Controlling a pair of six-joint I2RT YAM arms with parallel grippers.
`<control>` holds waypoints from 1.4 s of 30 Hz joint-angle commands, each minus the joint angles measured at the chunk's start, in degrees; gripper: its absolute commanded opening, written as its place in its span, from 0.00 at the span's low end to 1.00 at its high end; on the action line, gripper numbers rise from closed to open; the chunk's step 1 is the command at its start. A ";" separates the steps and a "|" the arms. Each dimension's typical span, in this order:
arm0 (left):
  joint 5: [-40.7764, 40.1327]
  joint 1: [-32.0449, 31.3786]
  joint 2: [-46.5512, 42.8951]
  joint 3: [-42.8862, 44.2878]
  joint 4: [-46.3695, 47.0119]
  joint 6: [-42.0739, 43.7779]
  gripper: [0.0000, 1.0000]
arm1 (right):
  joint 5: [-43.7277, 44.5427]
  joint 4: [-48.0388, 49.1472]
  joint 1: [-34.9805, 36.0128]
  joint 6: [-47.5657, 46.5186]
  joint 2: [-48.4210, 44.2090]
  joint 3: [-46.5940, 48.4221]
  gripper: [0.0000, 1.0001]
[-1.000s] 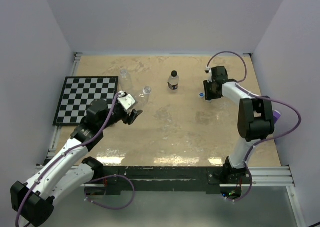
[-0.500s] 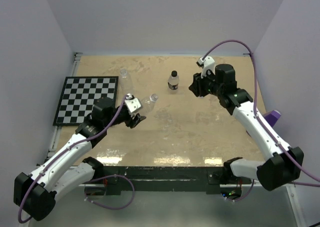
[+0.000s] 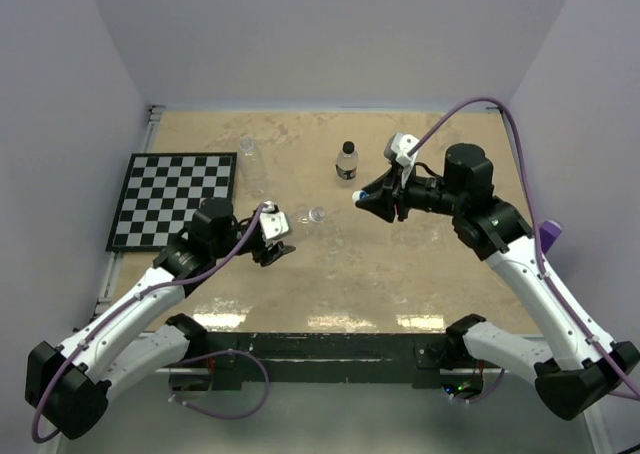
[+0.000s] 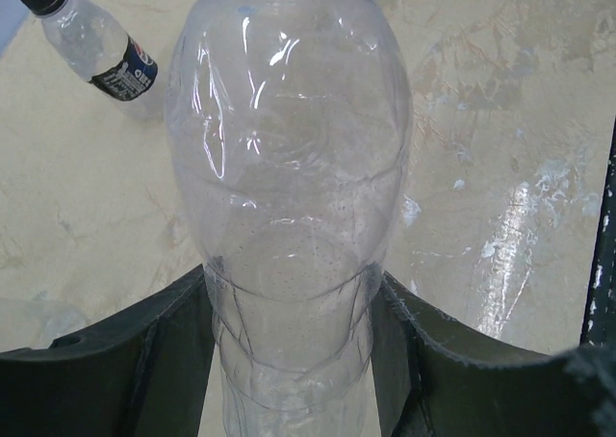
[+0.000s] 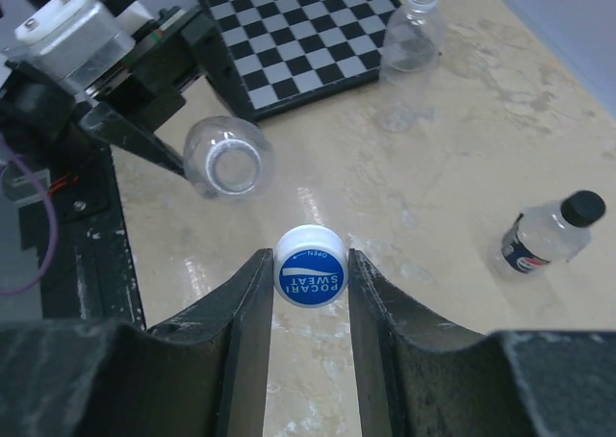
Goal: Screw on the bottle caps
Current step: Screw the bottle cap onto the plastic bottle.
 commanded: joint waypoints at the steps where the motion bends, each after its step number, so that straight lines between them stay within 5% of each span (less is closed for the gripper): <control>1: 2.60 -1.19 -2.18 1.50 0.88 3.45 0.00 | -8.26 -1.89 2.17 -4.45 -0.25 2.99 0.15; 18: 1.55 -3.56 -2.71 1.15 0.79 4.15 0.00 | -6.42 -3.21 12.98 -6.74 5.73 7.04 0.13; 42: 4.72 -3.56 -4.82 0.71 1.23 4.77 0.00 | -2.03 -2.59 14.57 -6.91 7.84 6.69 0.12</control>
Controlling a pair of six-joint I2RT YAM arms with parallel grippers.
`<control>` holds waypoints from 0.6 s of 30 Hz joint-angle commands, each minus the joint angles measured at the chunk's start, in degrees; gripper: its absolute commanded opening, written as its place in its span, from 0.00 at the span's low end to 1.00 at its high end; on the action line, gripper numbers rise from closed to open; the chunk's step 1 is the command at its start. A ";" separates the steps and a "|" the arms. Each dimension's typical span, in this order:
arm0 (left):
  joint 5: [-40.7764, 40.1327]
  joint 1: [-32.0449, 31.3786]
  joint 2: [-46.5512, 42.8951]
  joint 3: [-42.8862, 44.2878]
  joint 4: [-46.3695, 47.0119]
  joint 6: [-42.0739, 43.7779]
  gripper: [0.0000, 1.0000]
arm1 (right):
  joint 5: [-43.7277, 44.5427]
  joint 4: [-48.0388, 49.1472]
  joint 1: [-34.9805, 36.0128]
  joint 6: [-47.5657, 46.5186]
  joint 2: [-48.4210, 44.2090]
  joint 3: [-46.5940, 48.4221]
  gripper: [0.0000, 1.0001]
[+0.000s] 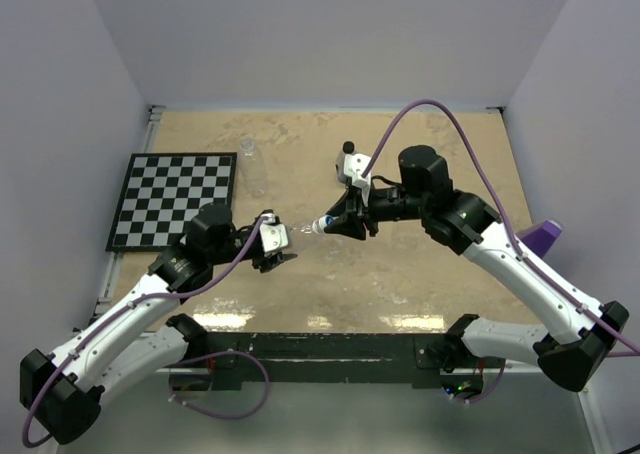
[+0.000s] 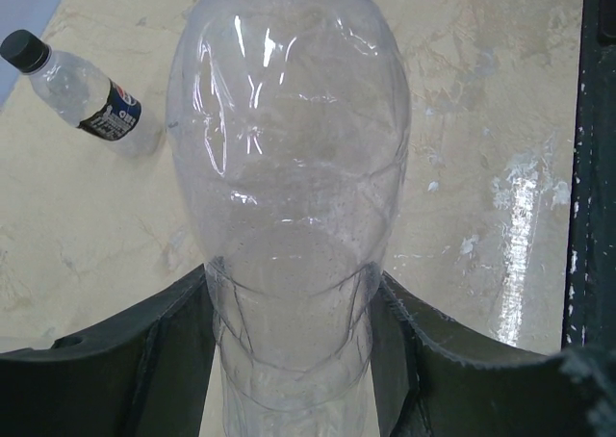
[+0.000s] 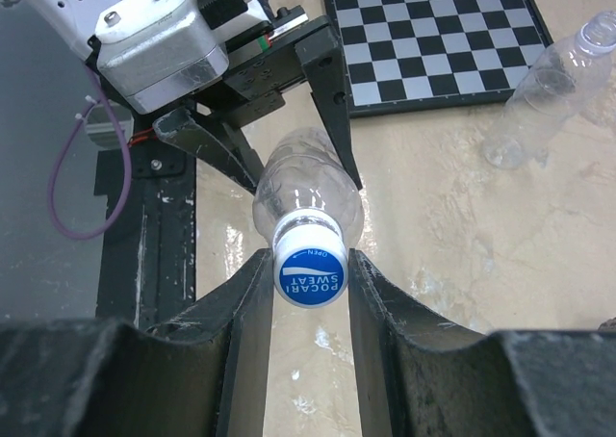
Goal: Screw on the bottle caps
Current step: Screw the bottle cap onto the plastic bottle.
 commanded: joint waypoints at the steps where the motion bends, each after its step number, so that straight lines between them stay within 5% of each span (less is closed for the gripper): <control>1: 3.45 -0.33 -1.37 0.73 3.11 1.31 0.00 | 1.29 0.42 0.25 -1.19 0.32 1.66 0.12; 18: 5.03 -0.33 -0.84 0.91 4.60 0.17 0.00 | -2.57 -3.53 0.34 -3.30 4.10 2.27 0.09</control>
